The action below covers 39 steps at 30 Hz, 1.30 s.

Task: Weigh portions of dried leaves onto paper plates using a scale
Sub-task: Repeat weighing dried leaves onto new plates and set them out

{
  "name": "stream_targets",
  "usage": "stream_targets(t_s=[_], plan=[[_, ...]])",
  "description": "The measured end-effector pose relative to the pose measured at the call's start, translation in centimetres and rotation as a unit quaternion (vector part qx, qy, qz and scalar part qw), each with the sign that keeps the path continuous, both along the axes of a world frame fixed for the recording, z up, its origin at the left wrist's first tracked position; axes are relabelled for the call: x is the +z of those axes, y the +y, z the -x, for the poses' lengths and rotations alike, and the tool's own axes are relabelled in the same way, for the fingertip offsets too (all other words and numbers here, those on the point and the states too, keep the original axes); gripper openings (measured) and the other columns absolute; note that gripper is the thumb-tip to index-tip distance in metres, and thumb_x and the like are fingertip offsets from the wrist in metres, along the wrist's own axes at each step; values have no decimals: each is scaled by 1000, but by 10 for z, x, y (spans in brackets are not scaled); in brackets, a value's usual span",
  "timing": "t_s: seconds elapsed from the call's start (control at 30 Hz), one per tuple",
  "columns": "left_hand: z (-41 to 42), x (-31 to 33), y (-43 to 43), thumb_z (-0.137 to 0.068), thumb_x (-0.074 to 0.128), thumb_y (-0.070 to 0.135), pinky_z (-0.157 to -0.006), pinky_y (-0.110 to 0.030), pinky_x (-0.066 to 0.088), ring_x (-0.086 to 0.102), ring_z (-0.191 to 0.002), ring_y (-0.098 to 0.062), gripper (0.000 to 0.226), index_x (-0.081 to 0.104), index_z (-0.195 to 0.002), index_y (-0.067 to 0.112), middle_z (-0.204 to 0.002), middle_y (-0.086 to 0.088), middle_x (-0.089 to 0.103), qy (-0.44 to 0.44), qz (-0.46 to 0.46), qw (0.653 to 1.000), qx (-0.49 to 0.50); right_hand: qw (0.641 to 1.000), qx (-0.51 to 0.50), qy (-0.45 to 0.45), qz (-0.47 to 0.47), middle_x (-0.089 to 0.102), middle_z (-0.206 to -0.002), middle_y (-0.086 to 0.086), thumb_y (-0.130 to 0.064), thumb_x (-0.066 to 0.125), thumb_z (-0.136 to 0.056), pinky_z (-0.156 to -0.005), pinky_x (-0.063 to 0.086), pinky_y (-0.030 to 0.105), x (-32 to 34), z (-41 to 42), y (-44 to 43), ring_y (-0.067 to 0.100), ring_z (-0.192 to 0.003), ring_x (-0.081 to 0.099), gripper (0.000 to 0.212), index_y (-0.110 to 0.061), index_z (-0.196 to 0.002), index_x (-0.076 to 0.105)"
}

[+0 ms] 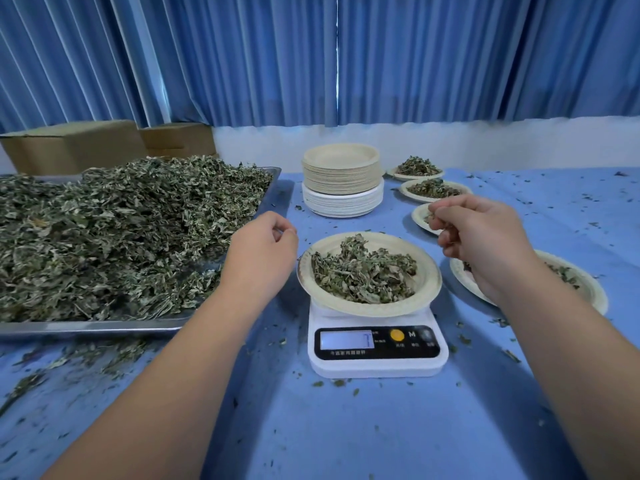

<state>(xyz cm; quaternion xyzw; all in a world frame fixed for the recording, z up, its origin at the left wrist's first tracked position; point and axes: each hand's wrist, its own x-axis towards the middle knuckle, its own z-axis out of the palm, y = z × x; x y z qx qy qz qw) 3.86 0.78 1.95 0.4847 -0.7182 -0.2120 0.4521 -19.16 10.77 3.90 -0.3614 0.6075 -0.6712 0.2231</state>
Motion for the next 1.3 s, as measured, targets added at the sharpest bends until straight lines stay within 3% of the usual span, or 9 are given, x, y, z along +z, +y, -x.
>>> stream_targets(t_s=[0.4,0.53,0.7,0.77,0.83,0.93,1.07,1.2,1.3], plan=[[6,37,43,-92,59,18,-61,-21,46,53,-63,-16,14,64,-84,29,-79,2,64,70,41,992,-102,997,-12,68,-29,61,-55,-9,-5,55,-87,-40,40,17,-2,-4,1,5,-41,48,20,-17,-76,66],[5,36,47,-92,56,19,-58,-11,37,51,-67,-3,11,64,-88,24,-78,9,59,11,79,996,-45,988,-24,126,-83,64,-68,2,-11,55,-91,-47,40,25,-2,-3,1,14,-51,51,17,-14,-78,66],[0,28,38,-94,50,29,-70,-29,39,58,-81,-14,19,63,-104,19,-99,-3,64,-122,-31,992,24,955,-18,244,-167,64,-91,28,-18,53,-93,-61,42,35,-4,0,5,24,-64,46,30,11,-90,62],[-2,27,39,-94,48,36,-67,-33,49,64,-79,-26,27,64,-97,13,-91,-10,68,-174,-96,979,39,951,-5,244,-188,61,-80,28,-22,53,-95,-58,37,30,-4,2,6,22,-58,43,35,13,-93,62],[-4,26,42,-94,47,38,-55,-33,54,66,-59,-28,36,63,-91,6,-79,-13,69,-187,-173,967,20,952,19,225,-207,50,-59,17,-26,53,-96,-49,33,24,-5,3,7,20,-46,38,40,13,-88,62],[-3,26,43,-94,47,29,-42,-25,45,53,-41,-22,32,62,-85,2,-67,-10,65,-118,-269,955,-31,954,58,189,-227,51,-45,7,-29,54,-95,-44,36,23,-5,2,6,19,-38,42,42,10,-85,65],[-2,29,44,-87,46,10,-38,-21,37,44,-34,-18,22,60,-74,-2,-53,-7,53,35,-315,945,-77,976,82,81,-182,49,-50,10,-22,57,-92,-42,36,27,-4,6,4,22,-43,42,39,16,-82,59],[-1,35,45,-88,41,-1,-41,-24,41,46,-44,-18,28,61,-104,-12,-67,-11,52,207,-328,904,-178,989,83,-26,-117,54,-64,15,-9,57,-92,-40,36,25,3,6,4,21,-47,44,21,8,-90,68],[2,43,52,-94,41,-1,-42,-26,45,48,-47,-15,27,64,-108,-7,-71,-12,50,358,-338,846,-205,987,111,-108,-49,61,-71,17,-5,53,-94,-41,38,28,11,0,5,23,-56,49,18,5,-98,68]])
